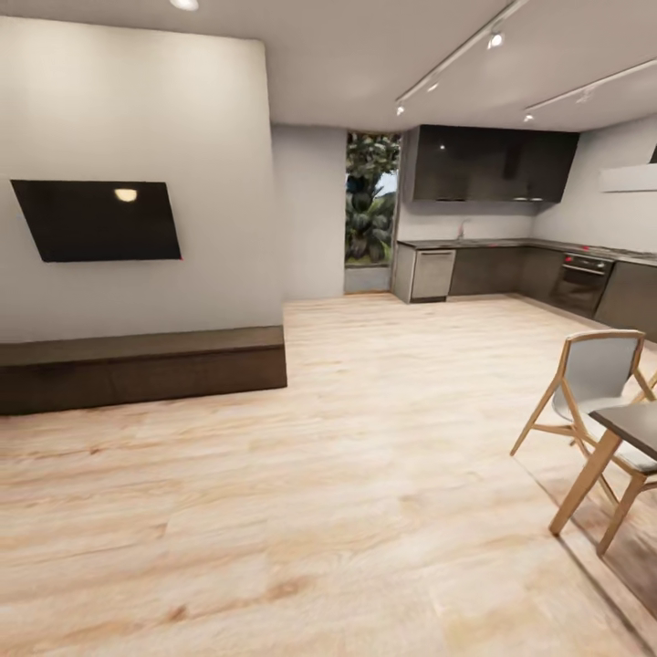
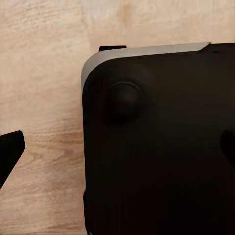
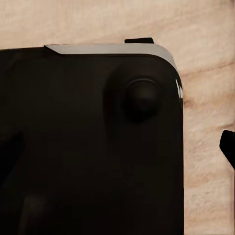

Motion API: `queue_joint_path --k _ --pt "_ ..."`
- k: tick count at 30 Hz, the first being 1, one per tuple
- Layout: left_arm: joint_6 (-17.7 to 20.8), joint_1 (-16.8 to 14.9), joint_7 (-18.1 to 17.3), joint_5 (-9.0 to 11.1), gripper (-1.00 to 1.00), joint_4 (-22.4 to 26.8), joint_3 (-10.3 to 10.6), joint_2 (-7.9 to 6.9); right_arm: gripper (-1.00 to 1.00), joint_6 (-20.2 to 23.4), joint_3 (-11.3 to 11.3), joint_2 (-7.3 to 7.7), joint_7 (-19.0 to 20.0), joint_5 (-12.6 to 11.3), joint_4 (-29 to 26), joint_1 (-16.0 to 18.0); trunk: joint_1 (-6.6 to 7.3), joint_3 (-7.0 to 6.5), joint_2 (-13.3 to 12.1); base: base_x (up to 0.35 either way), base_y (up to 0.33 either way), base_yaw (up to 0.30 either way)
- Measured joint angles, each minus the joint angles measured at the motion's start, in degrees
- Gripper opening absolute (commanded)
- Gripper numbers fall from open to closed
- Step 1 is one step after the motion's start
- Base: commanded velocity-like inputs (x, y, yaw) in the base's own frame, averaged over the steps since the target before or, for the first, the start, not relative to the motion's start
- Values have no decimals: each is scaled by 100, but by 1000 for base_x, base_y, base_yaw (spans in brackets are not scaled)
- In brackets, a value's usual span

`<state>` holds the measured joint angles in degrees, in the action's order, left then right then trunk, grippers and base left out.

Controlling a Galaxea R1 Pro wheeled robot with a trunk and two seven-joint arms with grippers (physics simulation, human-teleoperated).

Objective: Place each of the two pumpkins and all three candles from the living room inside a cabinet in the living room (use any cabinet), then make sure every cabinet is closed, and position the cauldron so it is next to a table in the living room.

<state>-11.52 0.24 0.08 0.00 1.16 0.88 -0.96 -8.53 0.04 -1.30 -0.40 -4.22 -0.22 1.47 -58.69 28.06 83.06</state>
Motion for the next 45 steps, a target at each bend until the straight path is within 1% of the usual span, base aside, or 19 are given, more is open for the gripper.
queue_joint_path --k 32,45 --pt "2 1 0 8 100 -51 0 -6 100 5 0 0 0 0 9 0 0 274 0 334 0 114" --pt "2 1 0 16 100 -52 -5 -7 100 -3 0 0 0 0 8 0 0 385 0 334 0 151"
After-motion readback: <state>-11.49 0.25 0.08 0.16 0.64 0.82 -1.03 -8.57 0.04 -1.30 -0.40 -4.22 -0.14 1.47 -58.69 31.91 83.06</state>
